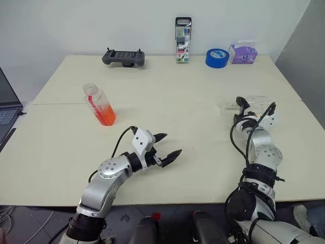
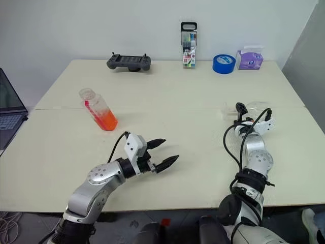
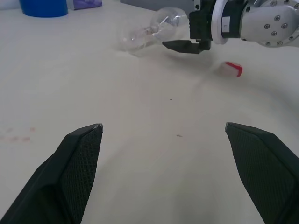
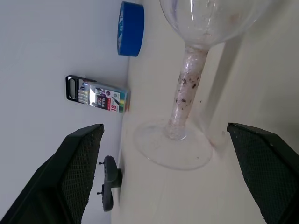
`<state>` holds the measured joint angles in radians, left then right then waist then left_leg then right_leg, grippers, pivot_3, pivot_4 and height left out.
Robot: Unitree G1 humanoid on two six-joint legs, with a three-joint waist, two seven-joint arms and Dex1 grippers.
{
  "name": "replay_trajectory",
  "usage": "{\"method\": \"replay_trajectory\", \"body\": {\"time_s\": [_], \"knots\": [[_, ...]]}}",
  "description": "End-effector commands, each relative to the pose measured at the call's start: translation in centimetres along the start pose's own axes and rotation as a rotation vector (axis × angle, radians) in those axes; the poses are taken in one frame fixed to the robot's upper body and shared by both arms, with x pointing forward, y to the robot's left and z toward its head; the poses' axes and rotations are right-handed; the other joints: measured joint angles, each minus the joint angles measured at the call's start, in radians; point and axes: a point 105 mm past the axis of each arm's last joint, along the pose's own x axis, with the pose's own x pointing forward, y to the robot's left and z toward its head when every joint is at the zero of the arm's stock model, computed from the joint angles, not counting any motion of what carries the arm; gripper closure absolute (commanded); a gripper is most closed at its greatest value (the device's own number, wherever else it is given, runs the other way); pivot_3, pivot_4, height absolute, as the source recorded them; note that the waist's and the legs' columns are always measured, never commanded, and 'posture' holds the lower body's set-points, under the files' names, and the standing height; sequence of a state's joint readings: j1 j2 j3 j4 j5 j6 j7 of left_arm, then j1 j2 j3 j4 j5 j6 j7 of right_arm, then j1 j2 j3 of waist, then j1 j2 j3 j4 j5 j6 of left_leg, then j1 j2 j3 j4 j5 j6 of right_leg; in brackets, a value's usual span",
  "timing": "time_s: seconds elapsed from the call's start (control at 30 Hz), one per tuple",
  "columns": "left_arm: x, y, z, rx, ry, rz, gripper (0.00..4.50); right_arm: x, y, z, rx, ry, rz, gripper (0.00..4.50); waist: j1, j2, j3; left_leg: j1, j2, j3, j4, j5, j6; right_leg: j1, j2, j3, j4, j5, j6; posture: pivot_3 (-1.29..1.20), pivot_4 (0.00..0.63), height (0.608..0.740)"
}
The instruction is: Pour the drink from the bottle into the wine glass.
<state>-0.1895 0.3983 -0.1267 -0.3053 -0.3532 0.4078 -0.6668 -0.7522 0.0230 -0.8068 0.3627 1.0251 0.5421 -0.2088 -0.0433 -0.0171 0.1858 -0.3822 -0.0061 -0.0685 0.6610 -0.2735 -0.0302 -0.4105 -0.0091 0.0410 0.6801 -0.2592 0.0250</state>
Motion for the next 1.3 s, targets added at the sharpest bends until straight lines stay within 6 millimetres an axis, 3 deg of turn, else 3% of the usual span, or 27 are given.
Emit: {"method": "replay_trajectory", "body": {"time_s": [0.03, 0.3, 0.47, 0.57, 0.8, 0.93, 1.0, 1.07, 1.13, 1.23, 1.3], "knots": [[0.2, 0.0, 1.6, 0.033, -0.048, -0.008, 0.02, 0.9, 1.1, 0.8, 0.037, -0.033, 0.041, 0.00, 0.000, 0.000, 0.000, 0.000, 0.000, 0.001, 0.000, 0.000, 0.000, 0.000, 0.000, 0.000, 0.000, 0.000, 0.000, 0.00, 0.150, 0.740], [0.7, -0.3, 1.7, 0.026, -0.053, -0.015, 0.02, 3.8, -0.5, 1.2, 0.043, -0.082, -0.014, 0.00, -0.002, 0.000, 0.000, 0.001, 0.000, 0.005, 0.000, 0.000, 0.000, 0.000, 0.000, 0.002, -0.001, 0.000, 0.000, 0.00, 0.150, 0.740], [0.7, 0.1, 1.9, 0.036, -0.053, -0.011, 0.02, 4.6, -0.2, 1.7, 0.058, -0.120, -0.032, 0.00, -0.007, 0.000, 0.000, 0.001, 0.000, 0.007, 0.000, 0.000, 0.000, 0.001, 0.000, 0.003, -0.001, 0.000, 0.000, 0.00, 0.150, 0.740], [0.7, 0.3, 2.0, 0.041, -0.052, -0.007, 0.00, 4.8, -0.1, 2.0, 0.054, -0.133, -0.035, 0.58, -0.008, 0.000, 0.000, 0.002, 0.000, 0.007, 0.001, 0.000, 0.000, 0.002, 0.000, 0.004, -0.002, 0.000, 0.000, 0.00, 0.150, 0.740], [0.8, 0.7, 2.0, 0.047, -0.049, 0.002, 0.00, 4.9, 0.2, 1.9, 0.004, -0.123, -0.027, 3.06, -0.008, 0.000, 0.000, 0.001, 0.000, 0.007, 0.000, 0.000, 0.000, 0.001, 0.000, 0.004, -0.002, 0.000, 0.000, 0.00, 0.150, 0.740], [0.3, 1.3, 1.7, 0.053, -0.040, 0.022, 0.00, 5.1, 3.7, 0.7, -0.296, -0.115, 0.102, 4.32, -0.008, 0.000, 0.000, 0.001, 0.000, 0.007, 0.000, 0.000, 0.000, 0.001, 0.000, 0.004, -0.002, 0.000, 0.000, 0.00, 0.150, 0.740], [-0.2, 2.1, 1.7, 0.054, -0.042, 0.063, 0.00, 4.5, 7.3, -2.5, -0.570, -0.078, 0.288, 4.34, -0.009, 0.000, 0.000, 0.000, 0.000, 0.007, -0.001, 0.000, 0.000, 0.000, 0.000, 0.004, -0.002, 0.000, 0.000, 0.00, 0.150, 0.740], [-0.7, 2.8, 1.7, 0.051, -0.047, 0.106, 0.00, 2.7, 10.0, -7.0, -0.828, -0.059, 0.480, 4.34, -0.016, 0.000, 0.000, -0.001, 0.001, 0.006, -0.001, 0.000, 0.000, -0.003, 0.000, 0.004, 0.000, 0.000, 0.000, 0.00, 0.150, 0.740], [-1.3, 3.2, 1.8, 0.035, -0.051, 0.138, 0.00, 1.0, 11.0, -10.4, -0.991, -0.066, 0.611, 4.34, -0.021, 0.001, 0.000, -0.003, 0.003, 0.004, -0.002, 0.000, 0.000, -0.008, -0.002, 0.006, 0.001, 0.000, 0.000, 0.00, 0.150, 0.740], [-3.2, 3.9, 2.3, 0.029, -0.070, 0.213, 0.00, -1.9, 10.5, -16.6, -1.242, -0.027, 0.796, 4.34, -0.021, 0.001, 0.000, -0.004, 0.005, 0.001, -0.003, 0.000, 0.000, -0.010, -0.002, 0.004, 0.002, 0.000, 0.000, 0.00, 0.150, 0.740], [-3.9, 4.1, 2.6, 0.048, -0.071, 0.244, 0.00, -2.9, 9.9, -18.7, -1.356, -0.009, 0.871, 4.34, -0.016, 0.001, 0.000, -0.004, 0.005, 0.000, -0.004, 0.000, -0.001, -0.010, -0.002, 0.004, 0.002, 0.000, 0.000, 0.00, 0.150, 0.740]]}}
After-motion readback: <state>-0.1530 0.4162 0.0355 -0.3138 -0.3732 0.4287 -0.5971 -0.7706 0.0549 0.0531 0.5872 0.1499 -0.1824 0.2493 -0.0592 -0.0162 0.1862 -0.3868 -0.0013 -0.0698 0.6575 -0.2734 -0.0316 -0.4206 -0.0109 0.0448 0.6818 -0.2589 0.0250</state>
